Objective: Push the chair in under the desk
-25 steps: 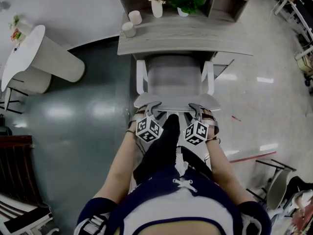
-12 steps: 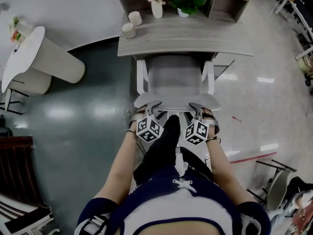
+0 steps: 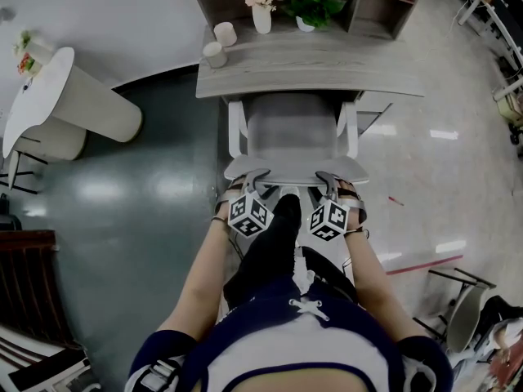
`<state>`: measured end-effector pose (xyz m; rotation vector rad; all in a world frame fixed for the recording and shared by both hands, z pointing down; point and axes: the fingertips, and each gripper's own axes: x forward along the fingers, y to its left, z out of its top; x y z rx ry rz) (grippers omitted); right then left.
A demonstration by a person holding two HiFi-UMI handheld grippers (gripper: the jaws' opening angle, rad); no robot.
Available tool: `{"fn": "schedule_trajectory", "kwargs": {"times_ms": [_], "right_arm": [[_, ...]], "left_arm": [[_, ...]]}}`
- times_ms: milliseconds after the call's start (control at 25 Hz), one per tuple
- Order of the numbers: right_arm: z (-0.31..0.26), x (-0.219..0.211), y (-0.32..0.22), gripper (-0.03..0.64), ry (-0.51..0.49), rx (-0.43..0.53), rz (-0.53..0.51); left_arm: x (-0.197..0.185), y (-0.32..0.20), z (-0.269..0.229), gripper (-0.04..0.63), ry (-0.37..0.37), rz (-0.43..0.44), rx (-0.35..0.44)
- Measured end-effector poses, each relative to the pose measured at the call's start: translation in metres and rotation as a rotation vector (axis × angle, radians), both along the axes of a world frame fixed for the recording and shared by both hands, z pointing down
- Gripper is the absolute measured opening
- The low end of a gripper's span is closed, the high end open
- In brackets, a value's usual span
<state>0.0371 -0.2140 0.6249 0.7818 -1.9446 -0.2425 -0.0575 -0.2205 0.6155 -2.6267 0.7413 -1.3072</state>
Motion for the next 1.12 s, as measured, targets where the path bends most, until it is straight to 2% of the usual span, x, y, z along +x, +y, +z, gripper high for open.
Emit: {"fn": "schedule_trajectory", "kwargs": {"times_ms": [1120], "right_arm": [[0.000,-0.001,-0.025,0.169,-0.002,-0.002,0.002]], "left_arm": [[-0.001,-0.024,-0.001,0.201,0.005,-0.009,0.018]]}}
